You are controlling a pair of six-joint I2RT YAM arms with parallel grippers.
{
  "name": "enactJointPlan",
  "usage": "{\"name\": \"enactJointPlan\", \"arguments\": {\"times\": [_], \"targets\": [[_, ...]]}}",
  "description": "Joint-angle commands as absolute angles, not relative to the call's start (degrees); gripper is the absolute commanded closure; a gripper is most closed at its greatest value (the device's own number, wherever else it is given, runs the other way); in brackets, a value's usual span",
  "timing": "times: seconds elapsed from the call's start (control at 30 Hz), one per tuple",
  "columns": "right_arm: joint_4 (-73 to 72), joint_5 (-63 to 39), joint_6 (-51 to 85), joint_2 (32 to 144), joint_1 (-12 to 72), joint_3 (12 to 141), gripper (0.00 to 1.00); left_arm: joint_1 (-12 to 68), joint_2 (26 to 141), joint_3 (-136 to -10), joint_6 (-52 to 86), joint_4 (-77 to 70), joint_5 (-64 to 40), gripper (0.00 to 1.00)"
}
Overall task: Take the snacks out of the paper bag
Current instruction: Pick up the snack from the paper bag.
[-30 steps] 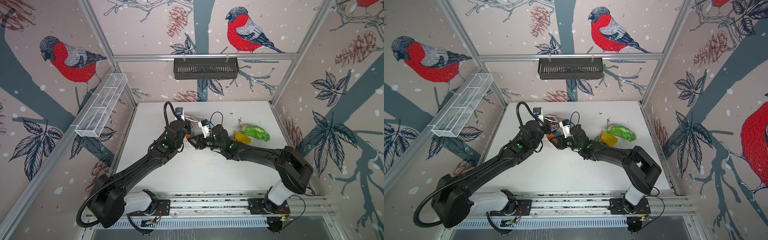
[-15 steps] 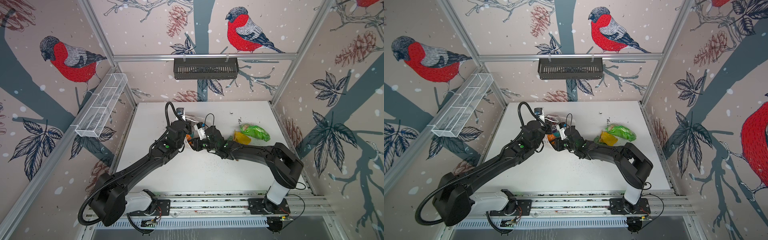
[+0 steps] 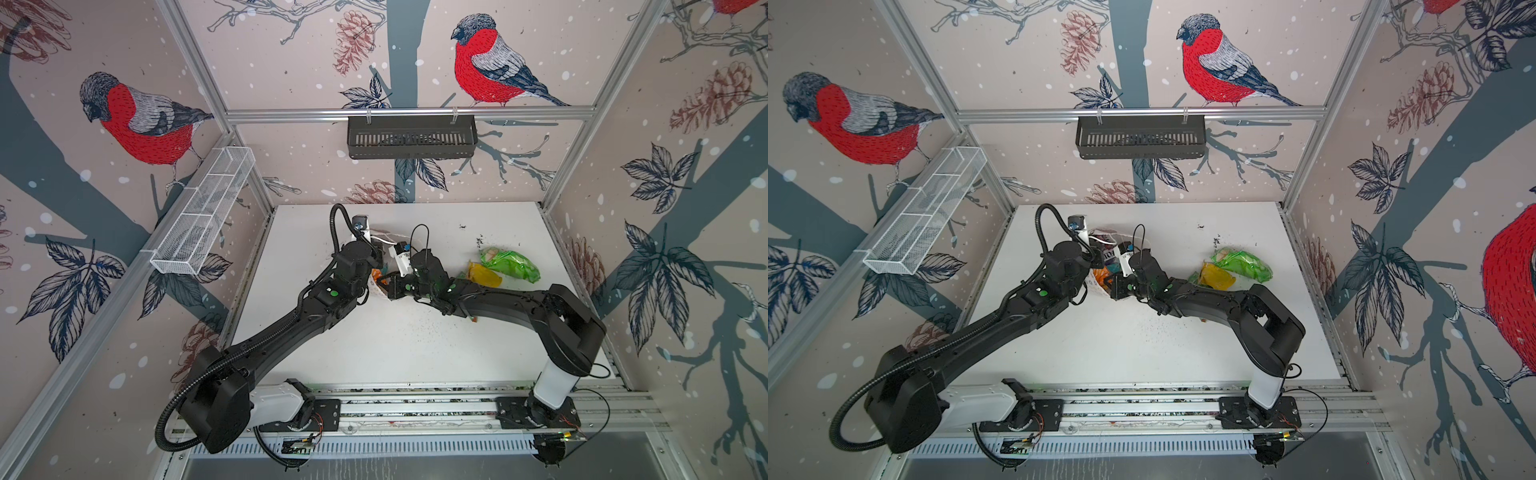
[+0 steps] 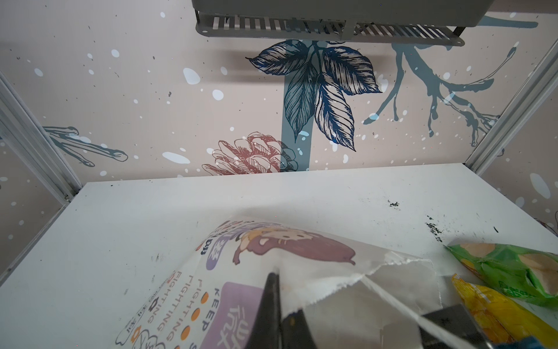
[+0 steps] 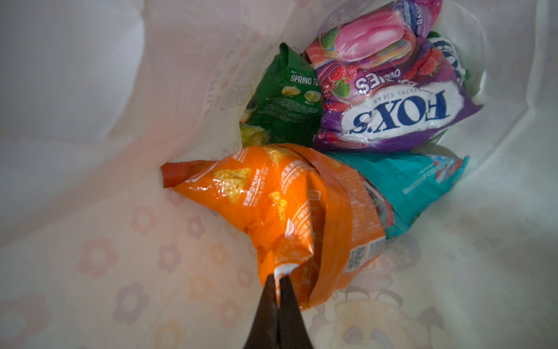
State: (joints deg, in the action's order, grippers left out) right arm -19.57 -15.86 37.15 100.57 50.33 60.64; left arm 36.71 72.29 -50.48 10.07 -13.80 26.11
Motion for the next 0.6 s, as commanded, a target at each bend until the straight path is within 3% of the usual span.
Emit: {"name": "enactJointPlan", "arguments": {"times": [0.0,0.57], "targets": [[-19.7,-13.95,36.04,99.73,50.19,61.09,0.98,36.93,71.96,-50.03,10.4,-14.33,27.27,1.0],[-17.23,-7.05,32.57,89.49,47.79,58.07,1.0,36.91,71.04,-49.66,10.06,-13.79,30.15,1.0]]}}
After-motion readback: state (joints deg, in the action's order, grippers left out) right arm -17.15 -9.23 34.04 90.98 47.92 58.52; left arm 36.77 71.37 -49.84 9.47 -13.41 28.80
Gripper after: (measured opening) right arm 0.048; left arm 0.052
